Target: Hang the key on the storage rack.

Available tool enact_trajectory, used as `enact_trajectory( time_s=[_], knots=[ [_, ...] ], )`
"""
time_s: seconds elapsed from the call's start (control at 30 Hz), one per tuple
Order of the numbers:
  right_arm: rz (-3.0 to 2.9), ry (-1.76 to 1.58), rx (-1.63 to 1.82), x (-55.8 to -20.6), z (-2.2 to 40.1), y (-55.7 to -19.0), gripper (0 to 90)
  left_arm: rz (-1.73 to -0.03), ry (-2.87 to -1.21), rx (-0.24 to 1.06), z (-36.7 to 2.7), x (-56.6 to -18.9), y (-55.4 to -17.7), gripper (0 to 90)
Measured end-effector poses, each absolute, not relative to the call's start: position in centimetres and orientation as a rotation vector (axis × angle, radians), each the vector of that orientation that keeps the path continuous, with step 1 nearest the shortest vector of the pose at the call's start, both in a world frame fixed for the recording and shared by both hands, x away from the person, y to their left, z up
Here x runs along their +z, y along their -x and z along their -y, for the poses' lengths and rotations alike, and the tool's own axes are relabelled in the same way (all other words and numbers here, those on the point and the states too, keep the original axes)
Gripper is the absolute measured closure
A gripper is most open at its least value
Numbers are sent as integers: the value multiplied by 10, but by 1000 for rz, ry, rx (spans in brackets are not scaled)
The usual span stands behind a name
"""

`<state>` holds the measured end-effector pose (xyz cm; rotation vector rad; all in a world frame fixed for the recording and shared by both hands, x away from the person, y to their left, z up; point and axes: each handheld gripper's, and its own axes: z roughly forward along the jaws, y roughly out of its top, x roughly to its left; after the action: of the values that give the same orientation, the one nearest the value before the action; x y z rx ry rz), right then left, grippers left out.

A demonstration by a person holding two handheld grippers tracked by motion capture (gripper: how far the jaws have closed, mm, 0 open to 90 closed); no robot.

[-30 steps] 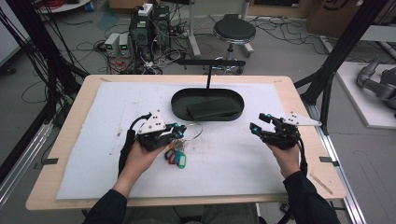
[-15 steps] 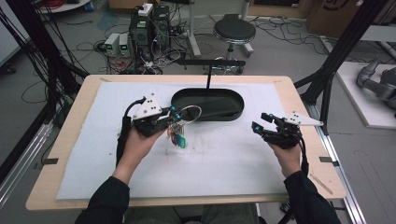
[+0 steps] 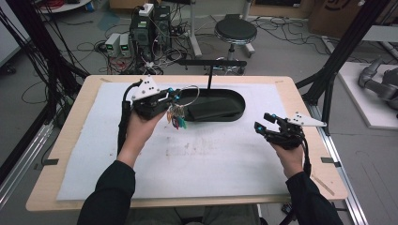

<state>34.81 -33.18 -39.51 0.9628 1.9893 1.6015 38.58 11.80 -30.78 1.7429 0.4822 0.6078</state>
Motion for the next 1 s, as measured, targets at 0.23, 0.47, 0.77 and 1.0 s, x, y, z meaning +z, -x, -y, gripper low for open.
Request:
enact_trajectory(
  time_s=[0.23, 0.47, 0.77, 1.0],
  knots=[
    [-1983, -966, 1603, -395, 334, -348, 357, -526, -1695, 617, -123, -302, -402, 865],
    [-1978, -971, 1607, -395, 334, -348, 357, -562, -1695, 632, -121, -301, -419, 865],
    [-1975, -972, 1611, -395, 335, -348, 357, -620, -1672, 631, -118, -305, -442, 865],
    [-1970, -974, 1614, -395, 337, -348, 357, -684, -1657, 613, -117, -312, -459, 865]
  ],
)
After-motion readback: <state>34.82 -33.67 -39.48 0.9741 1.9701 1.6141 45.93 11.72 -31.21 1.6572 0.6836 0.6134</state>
